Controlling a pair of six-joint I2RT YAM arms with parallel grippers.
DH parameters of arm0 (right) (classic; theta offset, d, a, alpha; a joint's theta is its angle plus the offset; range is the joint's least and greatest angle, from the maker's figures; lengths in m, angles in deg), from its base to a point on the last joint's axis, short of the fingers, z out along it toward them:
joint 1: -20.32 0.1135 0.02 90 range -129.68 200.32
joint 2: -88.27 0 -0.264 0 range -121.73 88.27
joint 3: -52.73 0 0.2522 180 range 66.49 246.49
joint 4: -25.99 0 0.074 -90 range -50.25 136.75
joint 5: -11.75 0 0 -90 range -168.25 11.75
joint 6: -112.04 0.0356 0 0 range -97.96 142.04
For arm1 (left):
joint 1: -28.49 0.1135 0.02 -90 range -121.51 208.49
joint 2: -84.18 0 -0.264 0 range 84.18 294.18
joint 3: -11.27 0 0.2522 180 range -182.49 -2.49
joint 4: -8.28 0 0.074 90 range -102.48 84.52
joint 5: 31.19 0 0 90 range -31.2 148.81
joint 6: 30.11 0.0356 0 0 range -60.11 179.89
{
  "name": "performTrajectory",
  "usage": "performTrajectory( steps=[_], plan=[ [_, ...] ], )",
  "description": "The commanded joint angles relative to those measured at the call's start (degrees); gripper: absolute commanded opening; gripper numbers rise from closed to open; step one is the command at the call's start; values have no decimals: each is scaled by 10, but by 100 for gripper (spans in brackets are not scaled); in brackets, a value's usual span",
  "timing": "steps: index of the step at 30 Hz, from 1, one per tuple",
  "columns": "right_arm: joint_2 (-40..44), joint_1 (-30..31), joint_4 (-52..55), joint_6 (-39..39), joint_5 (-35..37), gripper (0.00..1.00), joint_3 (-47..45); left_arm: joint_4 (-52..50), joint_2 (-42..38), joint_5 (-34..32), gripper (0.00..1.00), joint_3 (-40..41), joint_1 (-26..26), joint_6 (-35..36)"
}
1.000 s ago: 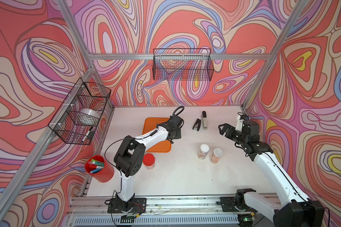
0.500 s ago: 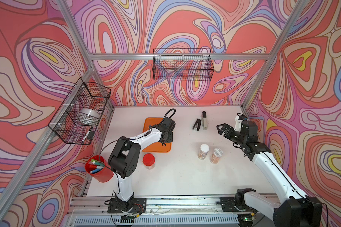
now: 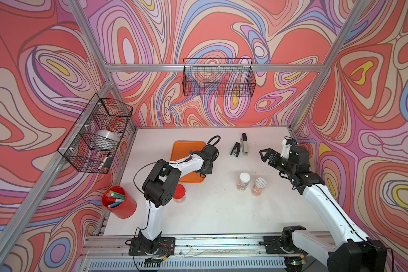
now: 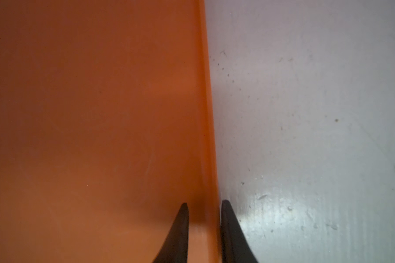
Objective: Pour the candies out of the jar
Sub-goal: Move the tray at the center of the board.
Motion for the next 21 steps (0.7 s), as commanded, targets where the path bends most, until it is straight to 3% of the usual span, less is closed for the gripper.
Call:
performTrajectory(
  steps=[1, 9, 14, 21],
  plan=[
    [6, 2, -5, -3, 6, 98, -10, -22, 18, -15, 13, -12, 2, -4],
    [12, 2, -5, -3, 9, 98, -8, -7, 30, 25, 0, -18, -4, -22],
    [20, 2, -1, -5, 12, 98, -7, -11, 41, 50, 0, -45, -19, -39],
    [23, 2, -2, -7, 15, 99, -9, -1, 64, 104, 0, -109, -82, -113]
  ],
)
